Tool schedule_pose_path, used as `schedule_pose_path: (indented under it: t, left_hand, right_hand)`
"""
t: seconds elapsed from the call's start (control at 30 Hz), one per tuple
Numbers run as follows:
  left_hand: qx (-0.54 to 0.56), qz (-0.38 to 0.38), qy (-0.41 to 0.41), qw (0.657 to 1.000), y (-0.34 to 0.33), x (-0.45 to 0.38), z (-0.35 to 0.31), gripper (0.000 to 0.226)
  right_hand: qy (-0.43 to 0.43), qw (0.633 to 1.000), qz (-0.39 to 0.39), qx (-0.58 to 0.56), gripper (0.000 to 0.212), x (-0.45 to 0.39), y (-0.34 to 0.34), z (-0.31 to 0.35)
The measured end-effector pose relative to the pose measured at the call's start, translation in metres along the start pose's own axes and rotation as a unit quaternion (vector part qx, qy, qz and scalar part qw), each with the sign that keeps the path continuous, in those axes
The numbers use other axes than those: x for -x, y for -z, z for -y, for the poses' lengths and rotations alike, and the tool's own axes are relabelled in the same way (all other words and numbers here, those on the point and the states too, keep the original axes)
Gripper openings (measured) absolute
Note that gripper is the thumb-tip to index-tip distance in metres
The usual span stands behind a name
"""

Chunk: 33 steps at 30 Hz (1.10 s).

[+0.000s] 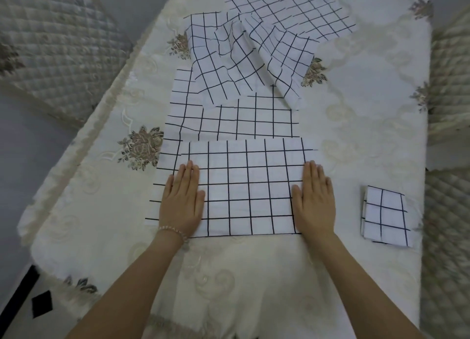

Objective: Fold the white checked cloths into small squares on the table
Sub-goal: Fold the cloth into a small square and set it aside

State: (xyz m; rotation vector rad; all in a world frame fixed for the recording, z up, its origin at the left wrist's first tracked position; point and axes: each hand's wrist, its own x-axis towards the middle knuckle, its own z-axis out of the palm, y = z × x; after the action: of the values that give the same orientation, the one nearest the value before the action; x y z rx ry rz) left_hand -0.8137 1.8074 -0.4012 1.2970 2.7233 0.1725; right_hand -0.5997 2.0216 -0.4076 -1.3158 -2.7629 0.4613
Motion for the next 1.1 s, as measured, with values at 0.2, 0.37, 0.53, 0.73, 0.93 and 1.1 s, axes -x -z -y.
schedule_pose_path:
  t: [0.2, 0.37, 0.53, 0.73, 0.93, 1.1]
  left_hand:
    - [-0.003, 0.002, 0.007, 1.0, 0.002, 0.0, -0.002, 0.06]
    - [-0.013, 0.007, 0.004, 1.0, 0.001, 0.0, -0.001, 0.06]
    - [0.002, 0.002, 0.002, 1.0, 0.001, 0.0, -0.001, 0.06]
    - [-0.002, 0.009, -0.002, 1.0, 0.001, 0.0, 0.0, 0.061]
    - [-0.007, -0.049, -0.008, 0.999, 0.014, 0.004, -0.072, 0.059]
    - [0.042, 0.009, -0.109, 0.993, -0.006, 0.009, -0.157, 0.057]
  right_hand:
    - [0.02, 0.999, -0.029, -0.002, 0.063, 0.007, 0.001, 0.054]
    - [0.166, 0.983, 0.041, -0.065, 0.061, 0.025, -0.031, 0.153]
    - [0.15, 0.987, 0.039, -0.033, 0.061, 0.019, -0.029, 0.104]
    - [0.033, 0.999, 0.011, -0.003, 0.062, 0.028, 0.004, -0.001]
    - [0.032, 0.999, 0.011, 0.002, 0.063, 0.028, 0.006, 0.0]
    - [0.037, 0.999, 0.0, 0.005, 0.063, 0.028, 0.002, -0.001]
